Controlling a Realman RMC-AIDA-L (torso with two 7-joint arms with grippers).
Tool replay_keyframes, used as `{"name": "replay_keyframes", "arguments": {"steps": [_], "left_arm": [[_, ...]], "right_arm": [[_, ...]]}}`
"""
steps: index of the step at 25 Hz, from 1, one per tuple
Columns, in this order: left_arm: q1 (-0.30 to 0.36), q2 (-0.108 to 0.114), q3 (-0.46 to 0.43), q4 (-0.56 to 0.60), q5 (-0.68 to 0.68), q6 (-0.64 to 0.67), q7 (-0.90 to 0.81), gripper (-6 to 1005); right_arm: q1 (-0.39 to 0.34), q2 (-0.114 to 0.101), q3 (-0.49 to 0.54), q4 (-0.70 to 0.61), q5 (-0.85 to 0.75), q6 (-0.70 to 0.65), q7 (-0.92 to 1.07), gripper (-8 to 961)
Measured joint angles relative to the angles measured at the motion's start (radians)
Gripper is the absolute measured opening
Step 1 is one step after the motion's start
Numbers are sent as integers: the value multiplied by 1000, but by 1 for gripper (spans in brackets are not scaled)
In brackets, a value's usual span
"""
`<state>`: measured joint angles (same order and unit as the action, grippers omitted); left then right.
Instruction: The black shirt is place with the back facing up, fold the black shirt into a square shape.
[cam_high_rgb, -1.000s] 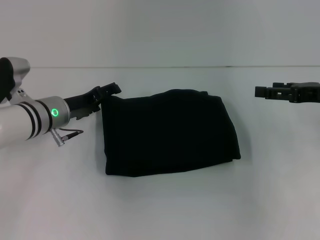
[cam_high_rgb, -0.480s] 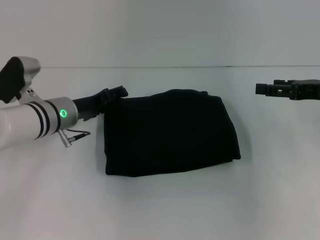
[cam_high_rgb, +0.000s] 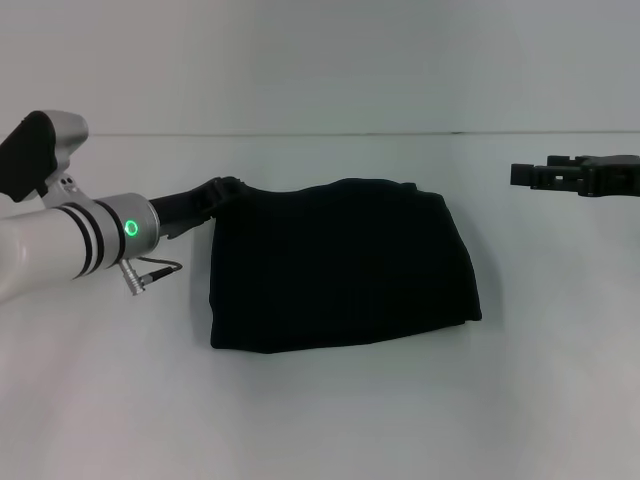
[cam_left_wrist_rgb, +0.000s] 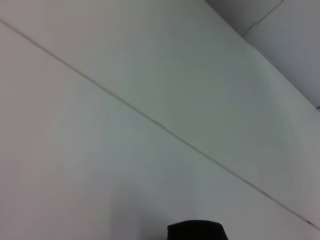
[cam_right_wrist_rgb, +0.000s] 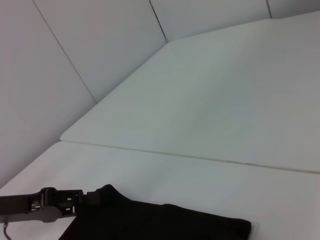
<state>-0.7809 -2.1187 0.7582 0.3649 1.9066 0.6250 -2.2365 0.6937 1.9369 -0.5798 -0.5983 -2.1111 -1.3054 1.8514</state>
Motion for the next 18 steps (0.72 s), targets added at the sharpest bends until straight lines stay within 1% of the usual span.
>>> {"name": "replay_keyframes", "arguments": {"steps": [3,9,11,17,18], "left_arm": [[0,0,-2,1,0,-11,0,626],[-5,1,2,2,1,-18,1,413],[-7,2,2,1,2,-18,1,179],[-14,4,1,1,2,-11,1,36],[-19,5,1,0,2,-7,1,36]], "right_arm": [[1,1,0,0,0,3,-1,884],[2,2,0,0,1,12,-1,883],[3,2,0,0,1,15,-2,883],[4,3,0,0,2,18,-2,882],[4,4,0,0,2,18,-2,882]]}}
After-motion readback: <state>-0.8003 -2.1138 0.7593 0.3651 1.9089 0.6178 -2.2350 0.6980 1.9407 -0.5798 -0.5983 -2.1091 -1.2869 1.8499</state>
